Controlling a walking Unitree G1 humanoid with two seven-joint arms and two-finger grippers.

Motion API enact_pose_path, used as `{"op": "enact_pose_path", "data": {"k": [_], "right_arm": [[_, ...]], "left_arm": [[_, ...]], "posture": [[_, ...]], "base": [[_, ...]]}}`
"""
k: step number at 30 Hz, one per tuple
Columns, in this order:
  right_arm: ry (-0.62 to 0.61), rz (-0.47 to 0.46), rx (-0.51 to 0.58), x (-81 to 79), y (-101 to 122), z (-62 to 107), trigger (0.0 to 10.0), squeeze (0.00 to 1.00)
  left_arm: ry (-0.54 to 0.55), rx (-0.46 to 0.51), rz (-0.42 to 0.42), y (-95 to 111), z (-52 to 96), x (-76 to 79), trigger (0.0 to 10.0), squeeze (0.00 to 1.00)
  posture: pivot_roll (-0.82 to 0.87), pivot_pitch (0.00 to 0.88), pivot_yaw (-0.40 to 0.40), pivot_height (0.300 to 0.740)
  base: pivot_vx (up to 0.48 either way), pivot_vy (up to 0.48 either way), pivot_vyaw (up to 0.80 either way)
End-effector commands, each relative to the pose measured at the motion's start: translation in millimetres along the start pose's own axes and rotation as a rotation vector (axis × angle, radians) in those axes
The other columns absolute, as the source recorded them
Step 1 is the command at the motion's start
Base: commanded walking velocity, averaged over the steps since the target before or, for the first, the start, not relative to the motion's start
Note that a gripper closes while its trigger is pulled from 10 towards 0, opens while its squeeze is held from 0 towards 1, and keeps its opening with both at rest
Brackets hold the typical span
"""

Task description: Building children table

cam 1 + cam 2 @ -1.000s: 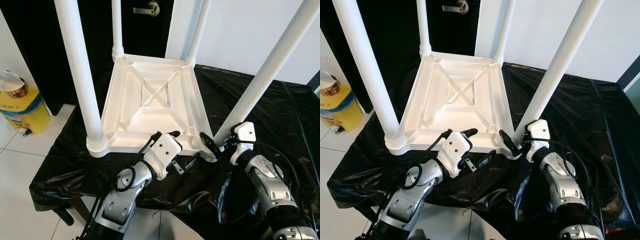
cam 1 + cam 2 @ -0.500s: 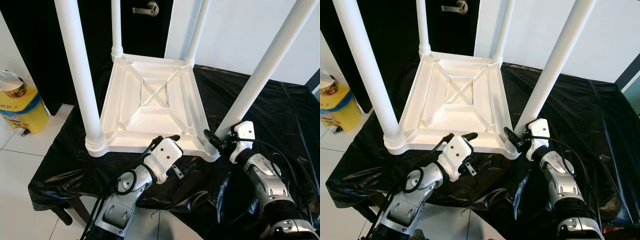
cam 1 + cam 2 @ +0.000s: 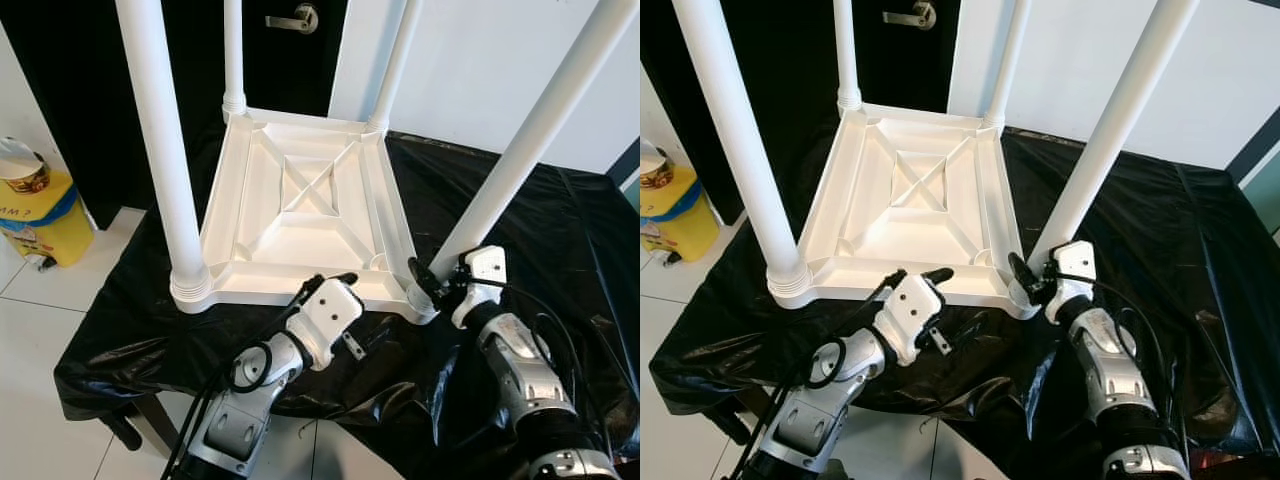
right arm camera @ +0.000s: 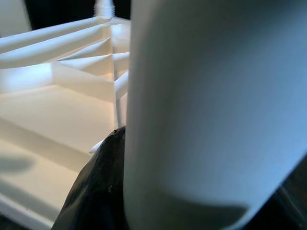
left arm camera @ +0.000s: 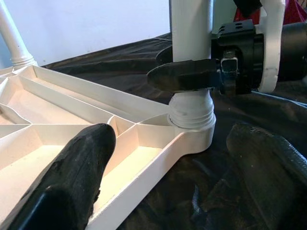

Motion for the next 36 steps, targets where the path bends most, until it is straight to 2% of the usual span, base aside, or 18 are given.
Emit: {"op": "enact_pose_path", "data": {"k": [1,5,9,12,17,36], "right_arm": [[-0.014,0.014,-0.06,-2.1,-10,4.8,10.0,0.0],[-0.193,-0.02,-0.086,-8.4,-11,8.6,10.0,0.0],[-0.25,-0.033,-0.098,-10.7,-11,9.8,10.0,0.0],[-0.302,-0.057,-0.104,-18.3,-9,10.0,10.0,0.0],[-0.289,-0.054,-0.088,-25.5,-4,10.4,10.0,0.0],[-0.31,-0.049,-0.098,-28.7,-1,13.5,10.0,0.0]], "left_arm": [[0.064,0.021,-0.012,2,-2.3,-1.4,10.0,0.0],[0.068,0.025,-0.007,2,-2.3,-1.1,10.0,0.0],[0.069,0.024,-0.005,2,-2.1,-0.3,10.0,0.0],[0.071,0.023,-0.001,1,-1.2,0.8,10.0,0.0],[0.067,0.021,0.001,1,-1.1,1.1,10.0,0.0],[0.066,0.021,0.0,1,-0.6,1.8,10.0,0.0]], "posture": [[0.18,0.025,-0.181,0.74],[0.18,0.033,-0.186,0.74],[0.19,0.035,-0.188,0.74],[0.18,0.04,-0.185,0.74],[0.18,0.04,-0.18,0.74],[0.19,0.039,-0.183,0.74]], "base": [[0.0,0.0,0.0],[0.0,0.0,0.0],[0.0,0.0,0.0],[0.0,0.0,0.0],[0.0,0.0,0.0],[0.0,0.0,0.0]]}}
Point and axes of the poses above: a point about 5 cm out from each wrist's last joint towards the gripper, its own z axis pointing back from the gripper into the wrist, its own y axis along the axis of the wrist's last joint, x = y × z, the point moved 1 cm from there along -z, pointing out of the wrist towards the gripper, and after that the axes turned 13 degrees about z, right-handed, at the moved point
